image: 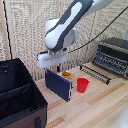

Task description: Please shift your gripper toward the book. Carefully hold the book with your gripper. Gently transport the book using your gripper to the caddy's front section. Safely let the book go into the caddy's front area.

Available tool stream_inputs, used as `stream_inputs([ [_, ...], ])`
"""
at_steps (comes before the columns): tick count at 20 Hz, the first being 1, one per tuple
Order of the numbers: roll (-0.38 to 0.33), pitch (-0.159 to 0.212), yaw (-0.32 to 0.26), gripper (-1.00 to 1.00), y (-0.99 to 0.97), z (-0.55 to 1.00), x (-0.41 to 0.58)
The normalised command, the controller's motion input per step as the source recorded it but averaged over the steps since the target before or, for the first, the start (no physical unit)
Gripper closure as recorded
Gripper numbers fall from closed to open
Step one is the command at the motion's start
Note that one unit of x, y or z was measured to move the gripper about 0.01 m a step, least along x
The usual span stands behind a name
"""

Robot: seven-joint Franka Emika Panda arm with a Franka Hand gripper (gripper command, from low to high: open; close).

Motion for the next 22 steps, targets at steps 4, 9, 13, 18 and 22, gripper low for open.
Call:
stream_inputs([
  [4,-0.004,0.000,0.142,-1.00,-0.13,-0.32,0.246],
  [9,-0.004,0.000,0.053,1.00,-0.03,-0.12,0.082],
  [13,-0.016,0.003,0.001,1.00,0.09,0.00,0.022],
  [18,-0.009,-0.010,-0.041,1.00,0.01,0.00,0.032],
  [22,-0.025,-0.002,-0.064,1.00,0.08,0.03,0.011],
])
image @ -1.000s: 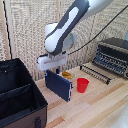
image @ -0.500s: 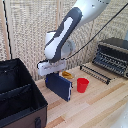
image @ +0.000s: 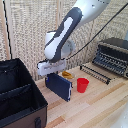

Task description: Please shift your gripper toward the book. Carefully hold the book with your gripper. Gently transport the book using your gripper to the caddy's front section. Safely let the book go into the caddy's front area.

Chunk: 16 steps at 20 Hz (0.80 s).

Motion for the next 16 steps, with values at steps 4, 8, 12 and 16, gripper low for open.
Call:
stream_inputs([
  [4,-0.012,0.000,-0.036,1.00,0.09,0.07,0.035],
  [8,0.005,0.001,-0.117,1.00,0.10,0.33,0.016],
  [12,0.047,0.024,-0.224,1.00,0.10,0.67,0.070],
  [16,0.008,0.015,-0.287,1.00,0.02,0.80,0.125],
])
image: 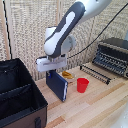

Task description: Please shift your gripper toward the book. Carefully hold the book with your gripper. Gently transport the book using your gripper to the caddy's front section. Safely let the book go into the caddy's front area.

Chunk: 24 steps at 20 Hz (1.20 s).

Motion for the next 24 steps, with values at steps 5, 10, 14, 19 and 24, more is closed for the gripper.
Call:
stream_inputs([
  [5,0.000,0.030,-0.285,1.00,0.00,0.88,0.160],
  [10,0.003,0.071,-0.292,1.00,-0.05,0.84,0.087],
  [14,0.039,0.069,-0.340,1.00,-0.19,0.64,-0.046],
  [19,0.054,0.003,-0.283,1.00,0.00,0.67,-0.142],
  [24,0.063,-0.019,-0.267,1.00,0.07,0.74,-0.097],
])
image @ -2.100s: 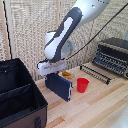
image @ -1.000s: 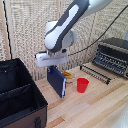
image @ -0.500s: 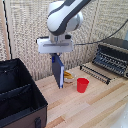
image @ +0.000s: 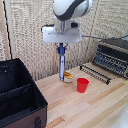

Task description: Please shift your gripper toward the book. Carefully hold the book with your gripper. Gently transport the book using your gripper to the caddy's front section. Safely let the book go into the caddy's front area.

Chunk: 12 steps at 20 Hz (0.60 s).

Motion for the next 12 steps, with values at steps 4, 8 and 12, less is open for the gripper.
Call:
stream_inputs([
  [4,0.078,-0.048,-0.271,1.00,0.11,0.74,-0.074],
  [8,0.099,-0.028,-0.242,1.00,0.19,0.64,-0.066],
  [12,0.108,-0.008,-0.222,1.00,0.24,0.56,-0.059],
])
